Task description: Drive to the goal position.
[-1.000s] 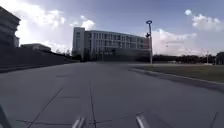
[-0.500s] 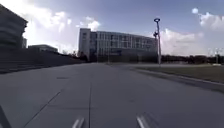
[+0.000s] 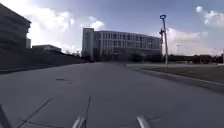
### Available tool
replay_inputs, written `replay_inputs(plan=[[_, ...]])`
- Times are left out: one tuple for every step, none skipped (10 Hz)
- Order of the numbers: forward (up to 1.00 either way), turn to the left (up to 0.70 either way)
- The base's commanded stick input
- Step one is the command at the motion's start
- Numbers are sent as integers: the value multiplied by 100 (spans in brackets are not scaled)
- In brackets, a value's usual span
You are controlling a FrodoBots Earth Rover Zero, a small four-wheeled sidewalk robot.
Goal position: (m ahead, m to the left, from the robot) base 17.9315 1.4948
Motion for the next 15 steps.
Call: replay_inputs(plan=[[100,27],[100,8],[100,0],[100,0],[100,0],[100,0],[30,0],[75,0],[100,0],[100,0],[100,0],[100,0],[100,0],[100,0],[50,0]])
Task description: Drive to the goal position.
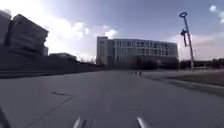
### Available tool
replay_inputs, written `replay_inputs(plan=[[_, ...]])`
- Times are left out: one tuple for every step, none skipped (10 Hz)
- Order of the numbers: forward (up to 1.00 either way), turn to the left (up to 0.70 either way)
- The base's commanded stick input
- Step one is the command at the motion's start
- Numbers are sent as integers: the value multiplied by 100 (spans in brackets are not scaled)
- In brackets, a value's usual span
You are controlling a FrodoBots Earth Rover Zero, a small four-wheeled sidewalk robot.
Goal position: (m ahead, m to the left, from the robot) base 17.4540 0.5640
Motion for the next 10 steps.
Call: replay_inputs(plan=[[83,0],[100,0],[100,0],[100,0],[100,0],[100,0],[100,0],[100,0],[100,0],[100,0]])
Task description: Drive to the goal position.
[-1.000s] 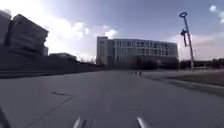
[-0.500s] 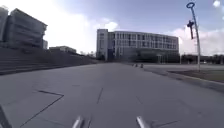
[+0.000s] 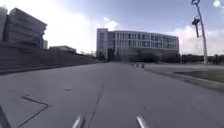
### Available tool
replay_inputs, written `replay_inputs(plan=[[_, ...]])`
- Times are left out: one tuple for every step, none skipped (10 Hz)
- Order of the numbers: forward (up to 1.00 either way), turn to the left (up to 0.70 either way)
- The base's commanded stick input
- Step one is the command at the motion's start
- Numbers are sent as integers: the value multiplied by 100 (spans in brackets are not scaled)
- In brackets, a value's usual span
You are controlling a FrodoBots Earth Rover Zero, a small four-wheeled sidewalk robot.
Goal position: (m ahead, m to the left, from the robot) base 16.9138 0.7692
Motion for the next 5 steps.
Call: replay_inputs(plan=[[100,0],[100,0],[100,0],[100,0],[100,0]])
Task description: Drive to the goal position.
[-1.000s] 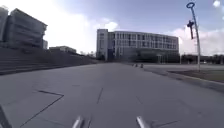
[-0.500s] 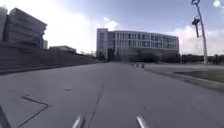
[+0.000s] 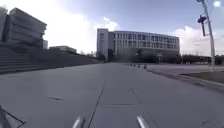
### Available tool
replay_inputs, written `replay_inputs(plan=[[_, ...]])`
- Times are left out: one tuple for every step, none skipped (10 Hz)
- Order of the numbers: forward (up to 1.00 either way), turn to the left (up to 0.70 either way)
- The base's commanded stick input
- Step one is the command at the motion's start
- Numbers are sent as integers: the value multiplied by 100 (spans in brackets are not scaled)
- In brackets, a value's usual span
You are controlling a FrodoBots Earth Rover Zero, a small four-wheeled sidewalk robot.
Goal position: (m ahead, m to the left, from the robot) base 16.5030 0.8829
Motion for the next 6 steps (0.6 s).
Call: replay_inputs(plan=[[100,0],[100,0],[100,0],[100,0],[100,0],[100,0]])
